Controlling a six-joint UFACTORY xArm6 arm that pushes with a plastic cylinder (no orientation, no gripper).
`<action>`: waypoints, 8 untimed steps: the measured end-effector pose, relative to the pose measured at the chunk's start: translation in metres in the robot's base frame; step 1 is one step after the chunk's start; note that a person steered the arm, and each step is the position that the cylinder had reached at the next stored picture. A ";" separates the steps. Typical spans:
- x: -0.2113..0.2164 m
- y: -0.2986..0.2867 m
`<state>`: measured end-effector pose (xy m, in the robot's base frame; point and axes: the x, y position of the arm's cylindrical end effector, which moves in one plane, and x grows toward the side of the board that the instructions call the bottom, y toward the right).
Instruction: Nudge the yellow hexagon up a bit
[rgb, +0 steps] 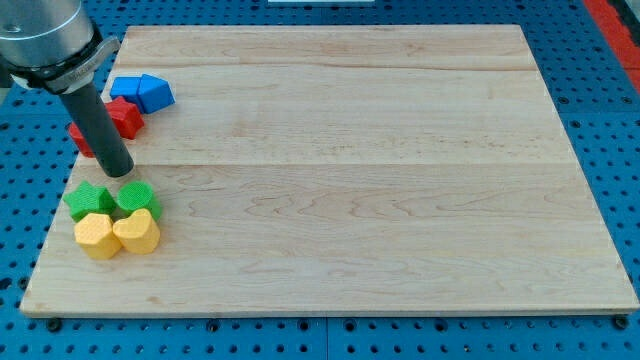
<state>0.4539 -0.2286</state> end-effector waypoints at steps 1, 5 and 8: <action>0.001 0.024; 0.165 0.120; 0.155 -0.006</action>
